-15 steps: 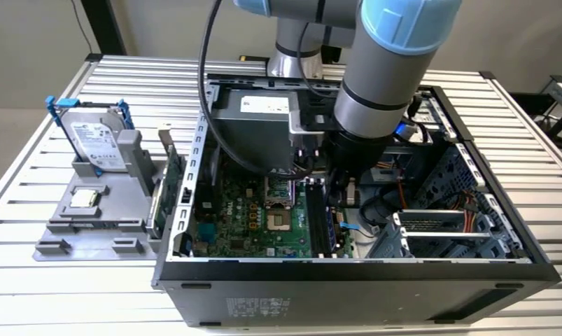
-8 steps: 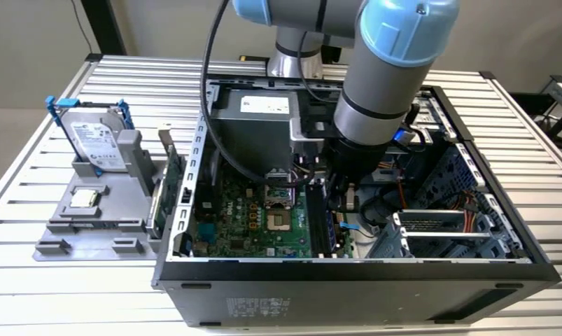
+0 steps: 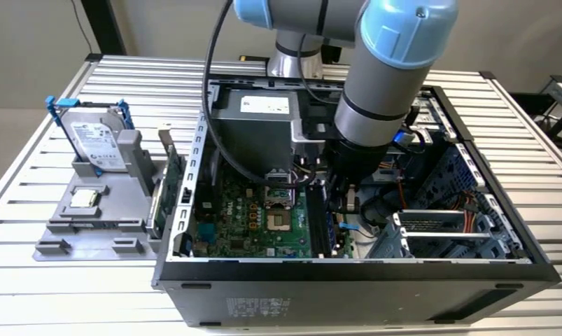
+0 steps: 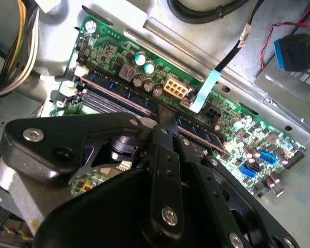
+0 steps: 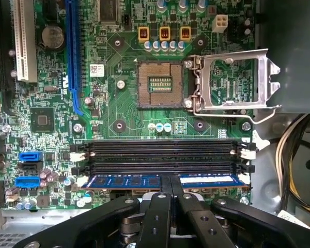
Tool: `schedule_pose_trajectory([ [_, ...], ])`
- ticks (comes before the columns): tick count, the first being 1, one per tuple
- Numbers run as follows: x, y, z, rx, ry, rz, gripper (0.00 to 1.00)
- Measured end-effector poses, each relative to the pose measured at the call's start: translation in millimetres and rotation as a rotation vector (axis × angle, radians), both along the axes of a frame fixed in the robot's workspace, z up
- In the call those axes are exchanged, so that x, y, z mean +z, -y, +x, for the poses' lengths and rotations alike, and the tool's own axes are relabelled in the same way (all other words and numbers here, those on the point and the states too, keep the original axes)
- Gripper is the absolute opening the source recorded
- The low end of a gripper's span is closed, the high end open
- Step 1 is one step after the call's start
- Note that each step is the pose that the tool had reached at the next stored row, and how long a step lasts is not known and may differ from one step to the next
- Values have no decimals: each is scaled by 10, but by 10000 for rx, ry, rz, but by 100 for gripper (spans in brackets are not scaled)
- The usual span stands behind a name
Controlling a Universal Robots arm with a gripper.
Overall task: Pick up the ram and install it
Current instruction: 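Press down the ram until it locks into place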
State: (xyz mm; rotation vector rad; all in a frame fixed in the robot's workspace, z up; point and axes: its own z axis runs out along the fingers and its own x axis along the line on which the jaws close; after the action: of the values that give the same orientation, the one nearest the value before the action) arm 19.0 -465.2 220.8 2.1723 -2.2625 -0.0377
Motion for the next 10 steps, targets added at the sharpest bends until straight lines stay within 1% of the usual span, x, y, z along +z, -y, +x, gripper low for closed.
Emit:
schedule_pose_trajectory([
  [1, 27, -3, 2, 1, 14, 40, 0],
  [3, 131, 4, 0, 2, 3, 8, 0],
  [10, 446, 3, -1, 1, 3, 10, 0],
])
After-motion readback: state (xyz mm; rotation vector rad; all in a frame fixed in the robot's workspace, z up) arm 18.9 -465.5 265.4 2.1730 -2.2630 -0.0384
